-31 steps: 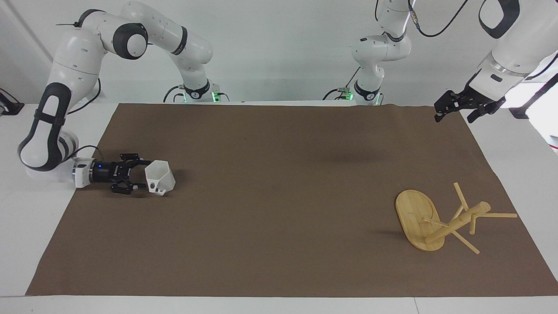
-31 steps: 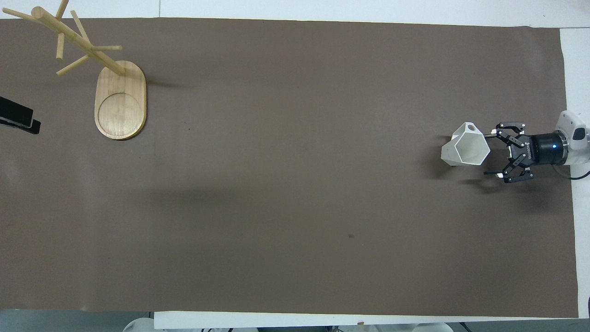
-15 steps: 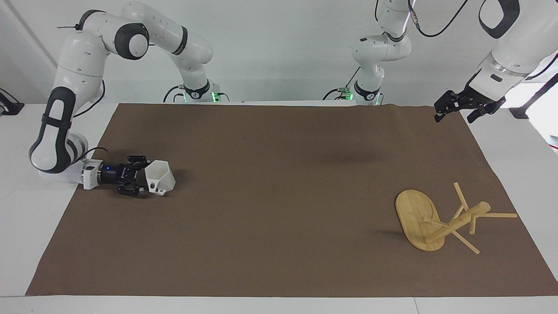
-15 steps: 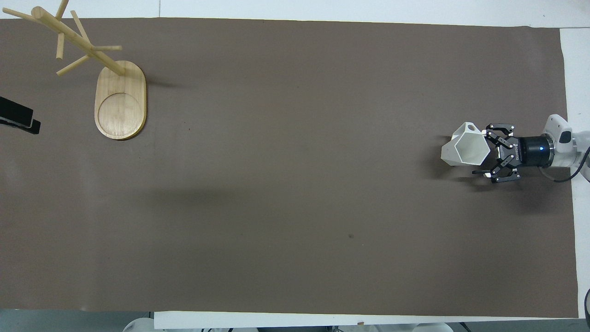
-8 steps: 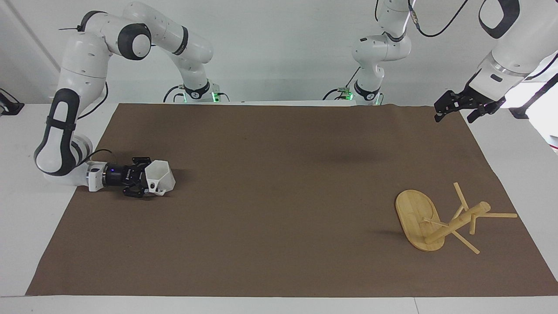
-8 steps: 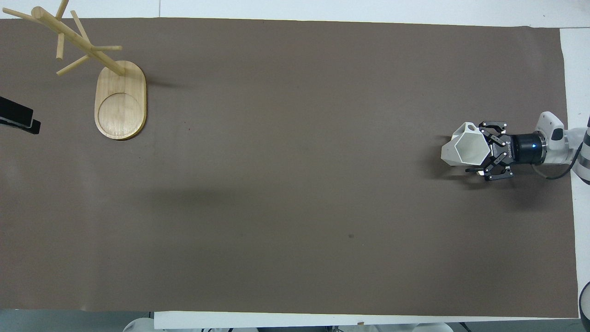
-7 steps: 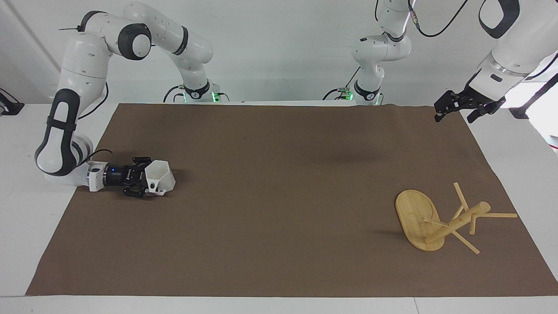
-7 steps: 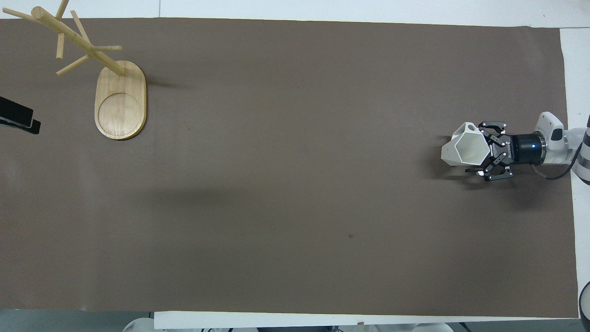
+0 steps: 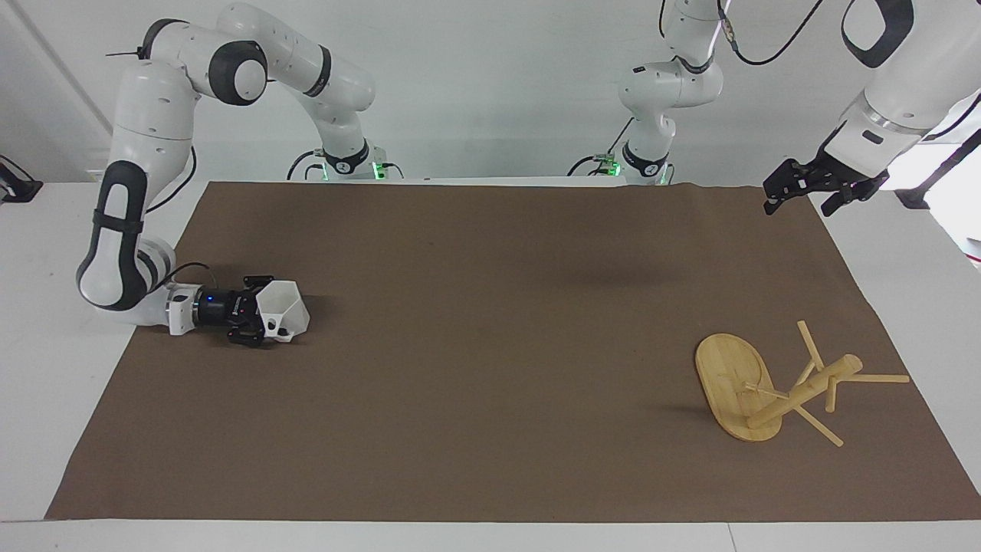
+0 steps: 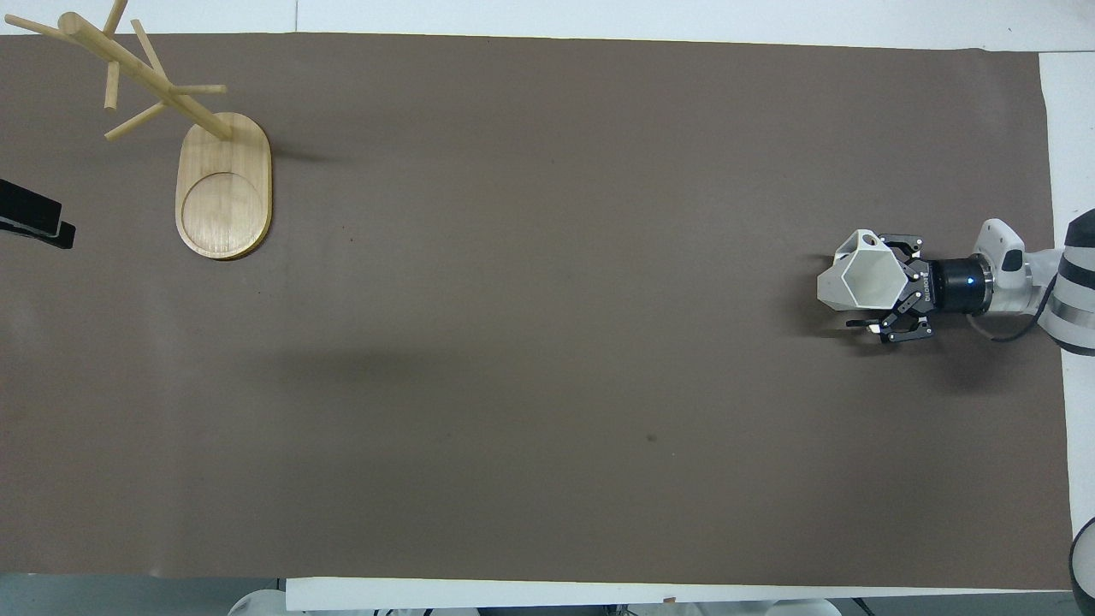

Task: Hang cup on rack
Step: 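Lift the mug with the right gripper while the left gripper reaches inward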

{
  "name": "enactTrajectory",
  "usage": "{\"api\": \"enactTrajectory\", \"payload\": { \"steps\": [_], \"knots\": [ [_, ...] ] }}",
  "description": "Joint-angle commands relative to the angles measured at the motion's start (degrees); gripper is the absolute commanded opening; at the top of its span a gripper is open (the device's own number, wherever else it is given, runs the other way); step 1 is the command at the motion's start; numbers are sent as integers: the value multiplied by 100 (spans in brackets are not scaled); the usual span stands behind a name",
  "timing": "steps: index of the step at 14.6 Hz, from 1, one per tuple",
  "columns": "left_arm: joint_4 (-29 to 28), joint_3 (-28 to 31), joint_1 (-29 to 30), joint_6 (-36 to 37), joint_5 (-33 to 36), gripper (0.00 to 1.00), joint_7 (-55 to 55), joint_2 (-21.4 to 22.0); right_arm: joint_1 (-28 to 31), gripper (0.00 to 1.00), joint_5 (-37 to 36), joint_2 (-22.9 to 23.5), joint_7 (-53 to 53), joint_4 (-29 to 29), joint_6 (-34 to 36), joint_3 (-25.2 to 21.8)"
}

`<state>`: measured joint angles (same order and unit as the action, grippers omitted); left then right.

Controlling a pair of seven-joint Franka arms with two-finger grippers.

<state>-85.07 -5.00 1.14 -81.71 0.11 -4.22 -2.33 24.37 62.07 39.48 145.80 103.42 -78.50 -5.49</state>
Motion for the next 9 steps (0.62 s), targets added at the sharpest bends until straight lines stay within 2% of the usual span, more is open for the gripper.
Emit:
{"api": "enactTrajectory", "payload": {
  "steps": [1,2,3,6,9],
  "knots": [
    [-115,8,0,15,95,100,53,101,-3,50,112,-169,98,214,-130,22],
    [-106,0,9,15,95,100,53,101,-12,29,112,-169,81,205,-130,22],
    [-115,8,9,33,95,100,53,101,-73,17,112,-178,54,196,-130,57],
    [-115,8,18,208,95,100,53,110,-537,16,383,-300,-165,222,-174,66],
    [-98,8,26,200,86,100,97,101,-1169,16,840,-765,-779,327,-717,66]
  ]
}}
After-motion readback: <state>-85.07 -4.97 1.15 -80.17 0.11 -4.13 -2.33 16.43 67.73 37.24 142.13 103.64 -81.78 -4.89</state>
